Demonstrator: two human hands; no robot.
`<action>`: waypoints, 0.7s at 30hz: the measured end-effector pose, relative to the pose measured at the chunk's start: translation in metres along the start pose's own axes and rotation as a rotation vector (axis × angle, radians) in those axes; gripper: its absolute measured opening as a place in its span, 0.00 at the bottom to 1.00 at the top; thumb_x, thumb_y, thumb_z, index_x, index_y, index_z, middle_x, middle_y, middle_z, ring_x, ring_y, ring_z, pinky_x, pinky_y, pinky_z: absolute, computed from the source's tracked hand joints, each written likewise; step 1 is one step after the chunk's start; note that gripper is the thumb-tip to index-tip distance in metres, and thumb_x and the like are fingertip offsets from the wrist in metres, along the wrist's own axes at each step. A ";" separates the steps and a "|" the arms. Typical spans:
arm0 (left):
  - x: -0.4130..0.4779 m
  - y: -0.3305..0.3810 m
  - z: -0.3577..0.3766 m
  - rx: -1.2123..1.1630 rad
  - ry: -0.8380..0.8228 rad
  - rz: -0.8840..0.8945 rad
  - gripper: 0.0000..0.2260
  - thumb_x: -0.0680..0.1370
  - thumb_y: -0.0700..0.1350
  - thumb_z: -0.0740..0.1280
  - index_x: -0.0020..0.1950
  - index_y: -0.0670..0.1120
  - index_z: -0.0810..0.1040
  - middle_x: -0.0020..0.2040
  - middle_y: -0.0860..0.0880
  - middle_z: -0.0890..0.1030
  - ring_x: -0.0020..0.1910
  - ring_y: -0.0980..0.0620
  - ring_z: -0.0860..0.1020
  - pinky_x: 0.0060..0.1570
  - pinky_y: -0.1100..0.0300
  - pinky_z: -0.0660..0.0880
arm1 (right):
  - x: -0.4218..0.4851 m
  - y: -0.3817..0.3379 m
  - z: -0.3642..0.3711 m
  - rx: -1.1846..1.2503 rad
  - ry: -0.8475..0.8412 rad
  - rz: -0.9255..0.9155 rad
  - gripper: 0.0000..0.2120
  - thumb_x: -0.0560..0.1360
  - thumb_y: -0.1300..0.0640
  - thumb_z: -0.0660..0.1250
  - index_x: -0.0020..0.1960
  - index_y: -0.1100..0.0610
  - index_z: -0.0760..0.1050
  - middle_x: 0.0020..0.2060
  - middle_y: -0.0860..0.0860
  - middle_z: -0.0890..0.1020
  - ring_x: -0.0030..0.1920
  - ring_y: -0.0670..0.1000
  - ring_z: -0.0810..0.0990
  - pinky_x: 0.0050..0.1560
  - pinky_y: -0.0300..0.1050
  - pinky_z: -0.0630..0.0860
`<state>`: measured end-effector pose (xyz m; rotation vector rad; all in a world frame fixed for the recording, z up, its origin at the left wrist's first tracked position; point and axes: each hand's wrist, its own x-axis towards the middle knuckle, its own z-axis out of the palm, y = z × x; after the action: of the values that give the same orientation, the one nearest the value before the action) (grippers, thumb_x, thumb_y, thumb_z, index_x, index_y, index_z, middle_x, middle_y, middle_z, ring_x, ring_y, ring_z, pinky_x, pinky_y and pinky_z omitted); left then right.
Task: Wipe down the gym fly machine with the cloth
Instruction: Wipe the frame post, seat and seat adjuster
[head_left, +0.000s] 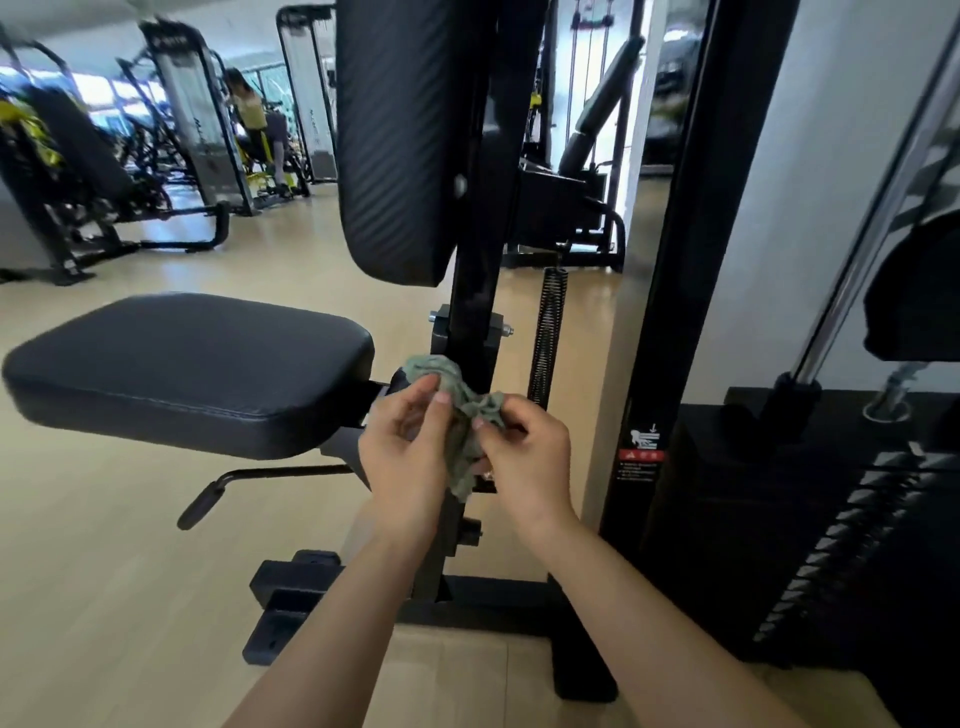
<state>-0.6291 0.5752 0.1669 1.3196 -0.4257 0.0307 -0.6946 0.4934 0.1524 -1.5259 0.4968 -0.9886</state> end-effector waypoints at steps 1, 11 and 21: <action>0.005 0.003 0.001 0.032 0.020 0.044 0.09 0.79 0.42 0.72 0.59 0.46 0.84 0.55 0.51 0.82 0.52 0.61 0.82 0.55 0.63 0.80 | 0.006 -0.006 0.004 0.020 0.055 0.003 0.08 0.77 0.67 0.70 0.50 0.55 0.83 0.45 0.50 0.85 0.42 0.49 0.86 0.36 0.47 0.84; 0.026 0.002 -0.001 0.017 -0.078 0.205 0.18 0.77 0.36 0.73 0.66 0.45 0.79 0.62 0.48 0.80 0.59 0.59 0.80 0.55 0.69 0.77 | 0.022 -0.035 0.030 0.073 0.465 -0.252 0.09 0.73 0.67 0.74 0.50 0.57 0.80 0.48 0.52 0.81 0.48 0.49 0.82 0.51 0.47 0.82; 0.024 0.002 -0.008 0.394 -0.034 0.220 0.05 0.77 0.44 0.74 0.52 0.50 0.85 0.48 0.55 0.83 0.45 0.63 0.81 0.51 0.60 0.81 | 0.003 0.008 0.019 -0.375 0.305 -0.397 0.10 0.71 0.62 0.78 0.51 0.60 0.85 0.47 0.52 0.83 0.46 0.48 0.82 0.50 0.50 0.81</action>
<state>-0.6051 0.5783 0.1748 1.6554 -0.6142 0.2883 -0.6755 0.5007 0.1470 -1.8618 0.6337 -1.5151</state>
